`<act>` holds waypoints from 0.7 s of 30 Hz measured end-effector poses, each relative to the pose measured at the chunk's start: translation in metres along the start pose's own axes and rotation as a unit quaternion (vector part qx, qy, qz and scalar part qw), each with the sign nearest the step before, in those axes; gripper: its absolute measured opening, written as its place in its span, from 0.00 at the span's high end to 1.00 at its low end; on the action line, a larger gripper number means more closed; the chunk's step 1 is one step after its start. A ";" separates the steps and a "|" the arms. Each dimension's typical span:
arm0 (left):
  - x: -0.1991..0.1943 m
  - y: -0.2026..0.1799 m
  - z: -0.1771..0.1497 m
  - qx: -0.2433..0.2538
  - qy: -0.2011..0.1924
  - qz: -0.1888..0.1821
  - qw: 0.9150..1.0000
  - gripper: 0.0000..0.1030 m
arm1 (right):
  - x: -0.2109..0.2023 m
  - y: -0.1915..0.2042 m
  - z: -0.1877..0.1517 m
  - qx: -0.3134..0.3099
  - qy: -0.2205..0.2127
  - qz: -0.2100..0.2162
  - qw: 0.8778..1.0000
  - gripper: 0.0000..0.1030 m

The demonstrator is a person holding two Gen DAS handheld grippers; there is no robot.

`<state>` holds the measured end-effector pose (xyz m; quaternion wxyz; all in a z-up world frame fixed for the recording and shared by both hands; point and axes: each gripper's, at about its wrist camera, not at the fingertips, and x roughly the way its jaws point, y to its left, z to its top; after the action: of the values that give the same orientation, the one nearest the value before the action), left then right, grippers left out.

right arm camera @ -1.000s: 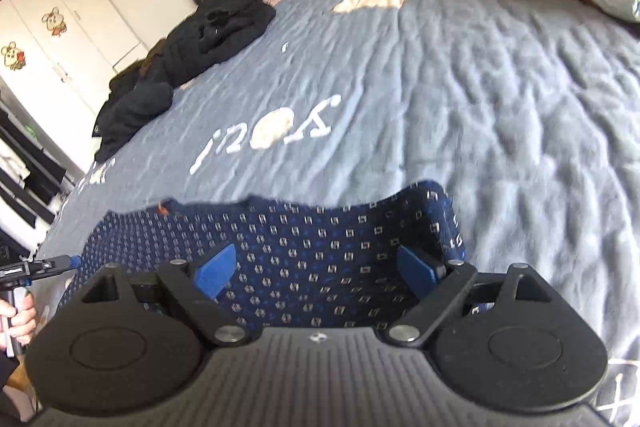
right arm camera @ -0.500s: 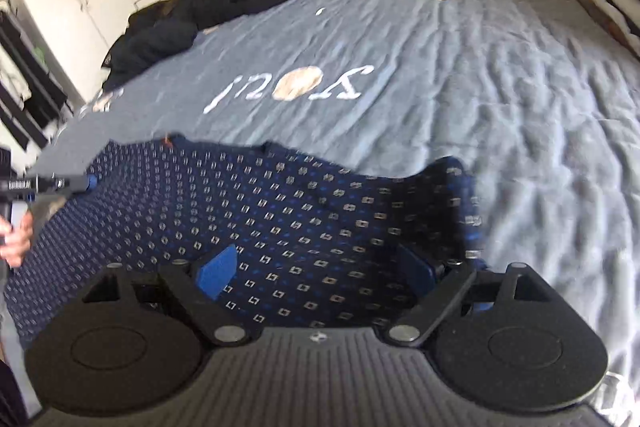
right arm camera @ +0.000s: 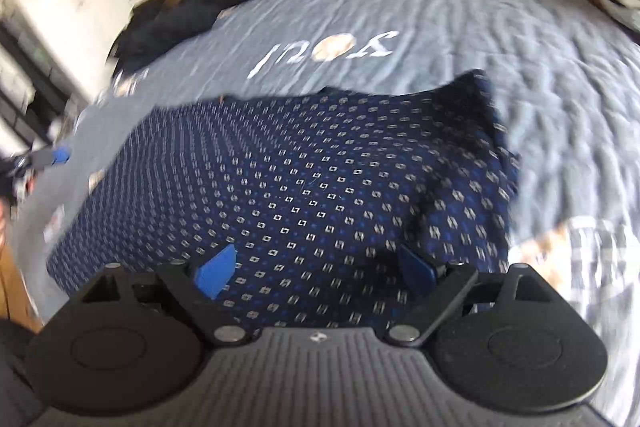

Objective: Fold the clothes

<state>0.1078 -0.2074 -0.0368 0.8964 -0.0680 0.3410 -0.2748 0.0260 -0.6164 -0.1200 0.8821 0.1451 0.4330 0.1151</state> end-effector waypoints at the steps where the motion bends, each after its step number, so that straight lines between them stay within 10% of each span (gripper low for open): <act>1: -0.005 -0.009 0.005 0.002 -0.009 0.004 1.000 0.21 | -0.008 0.003 -0.003 0.008 -0.010 -0.005 1.000 0.14; 11: -0.046 -0.101 0.033 0.033 -0.073 -0.011 0.997 0.15 | -0.090 0.031 -0.034 0.050 -0.088 -0.002 0.995 0.14; 21: -0.080 -0.104 0.001 -0.035 -0.118 0.020 0.992 0.06 | -0.122 0.067 -0.062 0.040 -0.112 -0.027 0.993 0.11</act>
<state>0.0128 -0.2522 0.0419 0.9328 -0.1244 0.2437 -0.2347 -0.1014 -0.5841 -0.0433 0.9213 0.1804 0.3398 0.0564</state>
